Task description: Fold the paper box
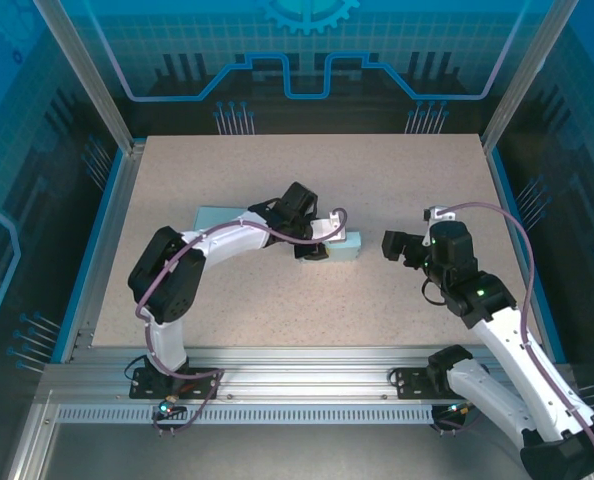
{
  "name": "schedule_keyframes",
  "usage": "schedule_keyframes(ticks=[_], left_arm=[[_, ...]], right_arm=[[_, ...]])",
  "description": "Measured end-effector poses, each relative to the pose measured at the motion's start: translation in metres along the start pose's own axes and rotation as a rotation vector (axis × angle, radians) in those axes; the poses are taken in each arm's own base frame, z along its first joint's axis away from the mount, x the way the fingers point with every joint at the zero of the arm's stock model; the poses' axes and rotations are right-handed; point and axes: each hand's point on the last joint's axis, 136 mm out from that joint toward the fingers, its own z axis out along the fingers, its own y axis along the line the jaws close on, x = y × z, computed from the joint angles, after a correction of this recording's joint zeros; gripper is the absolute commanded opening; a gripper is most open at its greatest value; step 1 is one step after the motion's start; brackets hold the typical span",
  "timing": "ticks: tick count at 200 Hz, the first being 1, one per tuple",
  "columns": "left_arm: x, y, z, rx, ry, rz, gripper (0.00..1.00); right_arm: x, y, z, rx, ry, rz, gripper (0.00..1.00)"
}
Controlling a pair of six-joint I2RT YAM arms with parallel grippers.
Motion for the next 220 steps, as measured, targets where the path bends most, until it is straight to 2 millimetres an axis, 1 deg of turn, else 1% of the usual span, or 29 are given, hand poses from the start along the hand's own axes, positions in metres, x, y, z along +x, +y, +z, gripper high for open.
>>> schedule_keyframes(ticks=[27, 34, 56, 75, 100, 114, 133, 163, 174, 182, 192, 215, 220], left_arm=[[0.008, 0.02, -0.002, -0.175, -0.001, 0.041, 0.29], [0.01, 0.025, -0.002, -0.22, 0.0, 0.058, 0.32], [0.017, 0.042, -0.002, -0.364, 0.005, 0.121, 0.29], [0.022, 0.056, -0.004, -0.481, 0.009, 0.185, 0.31], [0.024, 0.073, 0.002, -0.6, 0.012, 0.266, 0.32], [0.028, 0.076, 0.008, -0.629, 0.018, 0.297, 0.32], [0.033, 0.076, 0.016, -0.641, 0.027, 0.333, 0.34], [0.037, 0.073, 0.017, -0.657, 0.032, 0.38, 0.37], [0.039, 0.071, 0.016, -0.661, 0.036, 0.399, 0.43], [0.04, 0.069, 0.016, -0.666, 0.034, 0.405, 0.5], [0.043, 0.067, 0.016, -0.666, 0.037, 0.413, 0.63], [0.056, 0.057, 0.02, -0.646, 0.066, 0.425, 0.91], [0.056, 0.058, 0.018, -0.659, 0.067, 0.428, 0.97]], right_arm=[[-0.001, -0.001, -0.001, 0.005, -0.007, 0.012, 1.0], [-0.001, -0.002, -0.001, 0.007, -0.006, 0.015, 1.0], [0.0, -0.003, -0.001, 0.012, -0.002, 0.022, 1.0], [0.0, -0.003, -0.001, 0.013, 0.0, 0.025, 1.0], [0.0, -0.003, -0.001, 0.012, -0.001, 0.031, 1.0], [0.001, -0.003, -0.002, 0.012, 0.0, 0.032, 1.0], [0.001, -0.004, -0.003, 0.013, 0.002, 0.035, 1.0], [0.002, -0.005, -0.005, 0.017, 0.003, 0.038, 1.0], [0.002, -0.005, -0.005, 0.017, 0.001, 0.039, 1.0], [0.002, -0.006, -0.006, 0.018, 0.001, 0.039, 1.0], [0.002, -0.006, -0.006, 0.019, 0.001, 0.039, 1.0], [0.003, -0.006, -0.006, 0.02, 0.003, 0.042, 1.0], [0.003, -0.006, -0.006, 0.02, 0.003, 0.042, 1.0]])
